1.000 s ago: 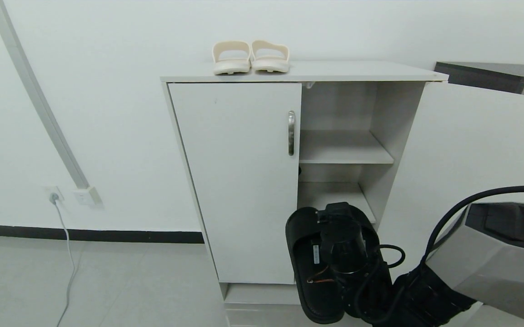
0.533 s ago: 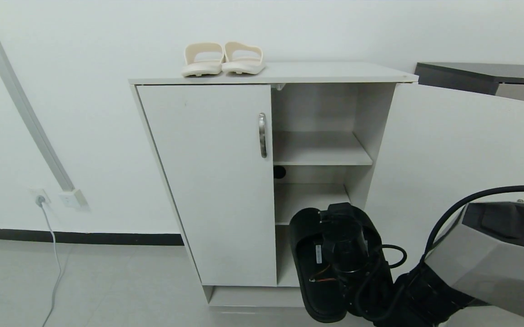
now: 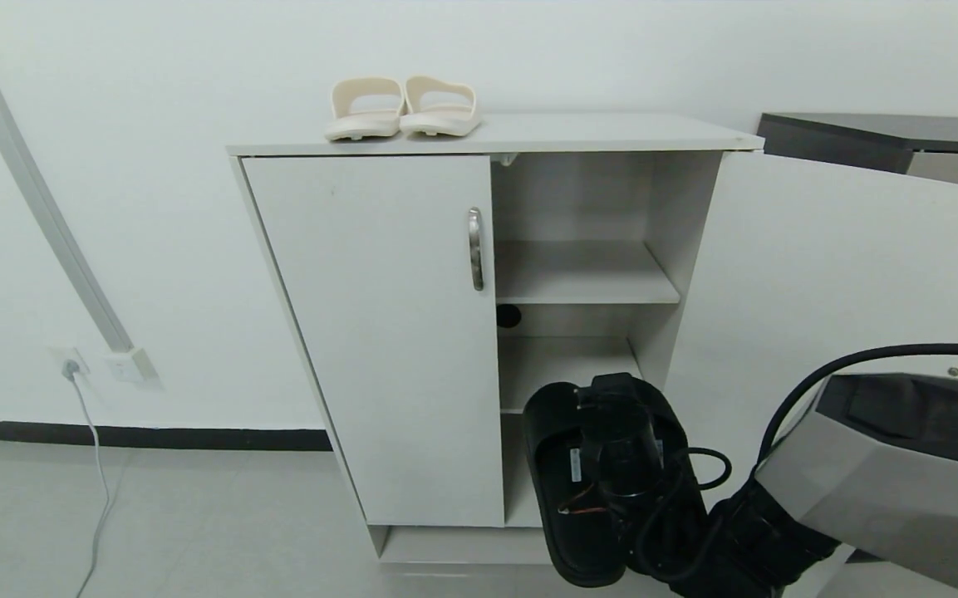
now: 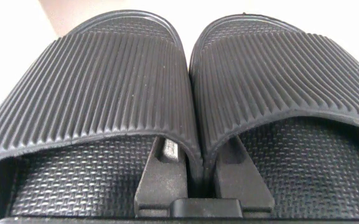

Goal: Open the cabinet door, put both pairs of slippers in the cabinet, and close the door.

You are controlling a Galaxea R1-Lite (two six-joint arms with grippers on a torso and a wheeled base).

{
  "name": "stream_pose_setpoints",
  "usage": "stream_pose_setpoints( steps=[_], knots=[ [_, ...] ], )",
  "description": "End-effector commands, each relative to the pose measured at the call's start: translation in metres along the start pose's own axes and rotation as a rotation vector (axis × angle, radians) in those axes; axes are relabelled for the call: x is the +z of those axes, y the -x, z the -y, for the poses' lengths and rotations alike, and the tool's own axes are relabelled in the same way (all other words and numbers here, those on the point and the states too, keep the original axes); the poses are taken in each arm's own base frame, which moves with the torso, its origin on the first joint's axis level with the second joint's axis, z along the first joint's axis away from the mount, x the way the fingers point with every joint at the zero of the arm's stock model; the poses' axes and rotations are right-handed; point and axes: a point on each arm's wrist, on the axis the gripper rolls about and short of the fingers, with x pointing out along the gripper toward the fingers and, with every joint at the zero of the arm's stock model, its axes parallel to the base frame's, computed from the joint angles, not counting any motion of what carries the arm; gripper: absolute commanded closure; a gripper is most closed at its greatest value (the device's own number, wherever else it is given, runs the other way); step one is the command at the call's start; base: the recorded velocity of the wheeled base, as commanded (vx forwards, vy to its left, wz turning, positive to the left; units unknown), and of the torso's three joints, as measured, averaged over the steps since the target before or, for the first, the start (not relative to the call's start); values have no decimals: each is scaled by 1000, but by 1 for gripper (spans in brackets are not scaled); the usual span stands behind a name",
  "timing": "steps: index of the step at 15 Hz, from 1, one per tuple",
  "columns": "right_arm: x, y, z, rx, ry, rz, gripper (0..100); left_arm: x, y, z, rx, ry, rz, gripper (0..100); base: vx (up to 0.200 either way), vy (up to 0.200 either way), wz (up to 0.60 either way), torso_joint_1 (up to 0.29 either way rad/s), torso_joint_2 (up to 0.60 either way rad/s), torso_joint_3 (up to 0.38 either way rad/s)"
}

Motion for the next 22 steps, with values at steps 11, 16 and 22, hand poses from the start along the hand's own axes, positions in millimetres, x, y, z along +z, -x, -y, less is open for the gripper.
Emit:
stream_pose_setpoints(
  steps=[11,16,22],
  knots=[
    [-18,-38,-8,-21,-19,-15,100,0,0,0,-2,-2,-1,100,0,0,0,1,0,-6],
    [-20,-40,-9,-21,-28,-15,100,0,0,0,-2,-2,-1,100,0,0,0,2,0,-166],
    [-20,-40,-9,-22,-33,-12,100,0,0,0,0,-2,-1,100,0,0,0,3,4,-199]
  ],
)
